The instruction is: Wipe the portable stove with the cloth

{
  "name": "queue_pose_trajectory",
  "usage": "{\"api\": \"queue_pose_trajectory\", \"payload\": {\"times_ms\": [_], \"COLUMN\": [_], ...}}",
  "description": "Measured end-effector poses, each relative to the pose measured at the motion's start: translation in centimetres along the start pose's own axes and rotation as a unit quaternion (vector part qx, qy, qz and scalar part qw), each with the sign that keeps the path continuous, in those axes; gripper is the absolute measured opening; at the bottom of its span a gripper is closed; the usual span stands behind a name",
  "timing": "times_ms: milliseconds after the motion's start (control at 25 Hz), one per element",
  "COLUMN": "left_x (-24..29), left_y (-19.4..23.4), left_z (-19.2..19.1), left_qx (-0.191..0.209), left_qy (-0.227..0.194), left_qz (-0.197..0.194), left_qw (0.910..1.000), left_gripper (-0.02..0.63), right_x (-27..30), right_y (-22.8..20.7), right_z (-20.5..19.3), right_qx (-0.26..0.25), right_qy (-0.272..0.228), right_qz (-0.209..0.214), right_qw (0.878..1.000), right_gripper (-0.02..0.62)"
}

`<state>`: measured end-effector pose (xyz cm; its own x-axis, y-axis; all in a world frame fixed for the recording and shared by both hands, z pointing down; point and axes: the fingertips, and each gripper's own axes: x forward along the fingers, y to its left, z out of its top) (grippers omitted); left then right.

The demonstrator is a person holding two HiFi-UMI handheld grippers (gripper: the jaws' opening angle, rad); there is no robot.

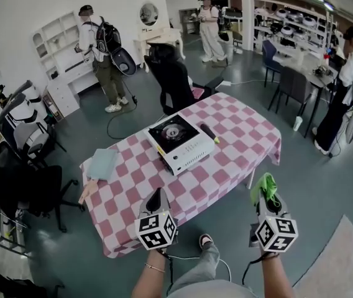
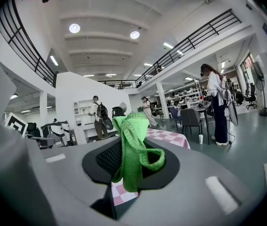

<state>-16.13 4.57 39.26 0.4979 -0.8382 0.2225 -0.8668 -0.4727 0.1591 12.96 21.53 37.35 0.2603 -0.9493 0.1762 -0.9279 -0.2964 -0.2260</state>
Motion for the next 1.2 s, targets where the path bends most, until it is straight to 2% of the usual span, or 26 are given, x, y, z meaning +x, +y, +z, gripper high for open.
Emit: {"api": "queue_pose_trajectory", "payload": {"times_ms": [240, 600, 800, 1000, 1200], "left_x": [7.7, 18.0, 20.3, 20.6, 20.7], "left_y": [0.0, 2.2, 3.2, 4.3, 5.5], "left_z": [1.6, 3.4, 4.1, 4.2, 4.5], "left_qx": [0.000, -0.033, -0.033, -0.028, -0.038], "left_qy": [0.001, -0.001, 0.002, 0.010, 0.005], "left_qz": [0.013, 0.057, 0.076, 0.103, 0.152], "left_qw": [0.9999, 0.9978, 0.9965, 0.9942, 0.9876], "left_gripper": [0.000, 0.000, 0.000, 0.000, 0.000], "right_x": [8.7, 22.0, 25.9, 29.3, 34.2], "right_y": [-1.0, -1.4, -1.2, -1.5, -0.7], "right_z": [2.4, 6.6, 7.6, 6.9, 6.6], "right_qx": [-0.016, -0.049, -0.055, -0.053, -0.060], "right_qy": [0.009, 0.013, 0.019, 0.042, 0.057], "right_qz": [0.026, 0.077, 0.090, 0.101, 0.144], "right_qw": [0.999, 0.996, 0.994, 0.993, 0.986], "right_gripper": [0.086, 0.086, 0.086, 0.086, 0.086]}}
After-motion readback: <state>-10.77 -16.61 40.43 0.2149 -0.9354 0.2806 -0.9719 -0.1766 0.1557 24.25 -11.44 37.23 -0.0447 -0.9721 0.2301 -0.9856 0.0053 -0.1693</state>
